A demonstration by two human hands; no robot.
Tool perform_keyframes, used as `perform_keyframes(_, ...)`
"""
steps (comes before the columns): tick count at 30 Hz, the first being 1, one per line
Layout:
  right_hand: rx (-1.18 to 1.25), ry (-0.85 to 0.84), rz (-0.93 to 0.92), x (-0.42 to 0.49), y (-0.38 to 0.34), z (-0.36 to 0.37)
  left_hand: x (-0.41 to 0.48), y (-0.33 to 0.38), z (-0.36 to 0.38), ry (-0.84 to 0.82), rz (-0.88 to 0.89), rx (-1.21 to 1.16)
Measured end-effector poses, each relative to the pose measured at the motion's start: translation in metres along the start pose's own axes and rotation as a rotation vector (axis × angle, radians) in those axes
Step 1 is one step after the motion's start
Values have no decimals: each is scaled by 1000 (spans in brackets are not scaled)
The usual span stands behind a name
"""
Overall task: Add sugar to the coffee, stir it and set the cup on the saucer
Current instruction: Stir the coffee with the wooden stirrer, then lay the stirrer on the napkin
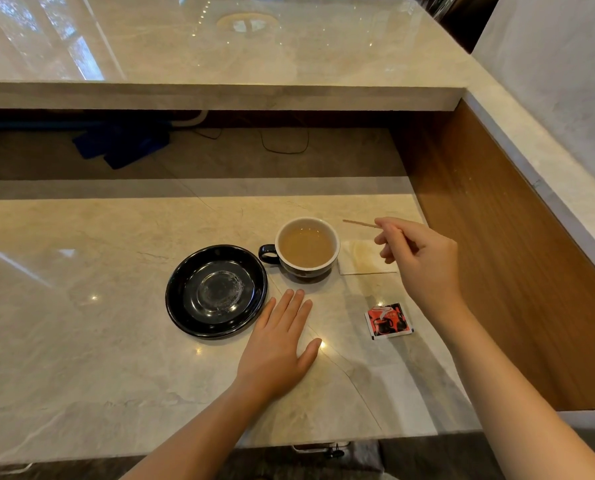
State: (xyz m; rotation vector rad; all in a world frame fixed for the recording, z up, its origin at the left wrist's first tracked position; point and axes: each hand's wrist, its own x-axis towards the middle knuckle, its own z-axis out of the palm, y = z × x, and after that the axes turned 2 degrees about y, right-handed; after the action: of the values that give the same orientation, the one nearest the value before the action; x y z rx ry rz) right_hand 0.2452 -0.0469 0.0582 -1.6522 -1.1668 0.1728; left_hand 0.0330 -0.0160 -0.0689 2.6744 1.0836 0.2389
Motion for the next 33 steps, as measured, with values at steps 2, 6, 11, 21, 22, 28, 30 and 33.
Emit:
perform_keyframes(2, -2, 44, 44, -6, 8, -7, 0, 0, -1, 3, 1, -3)
perform_keyframes(6, 10, 92, 201, -21, 29, -5, 0, 0, 0, 3, 4, -1)
perform_keyframes(11, 74, 220, 388, -44, 40, 21, 0, 0, 0, 4, -1, -12)
perform_keyframes(21, -270, 38, 557, -54, 43, 39, 0, 1, -1, 11, 4, -13)
perform_keyframes(22, -312, -14, 575, -52, 45, 38, 0, 1, -1, 11, 4, -15)
perform_keyframes(28, -577, -214, 549, -39, 48, 28, 0, 1, -2, 13, 11, -30)
perform_keyframes(30, -633, -229, 543, -34, 50, 22, 0, 1, -2, 10, 12, -22)
perform_keyframes(33, -640, -235, 546, -31, 52, 17, 1, 1, -2, 6, 10, -25)
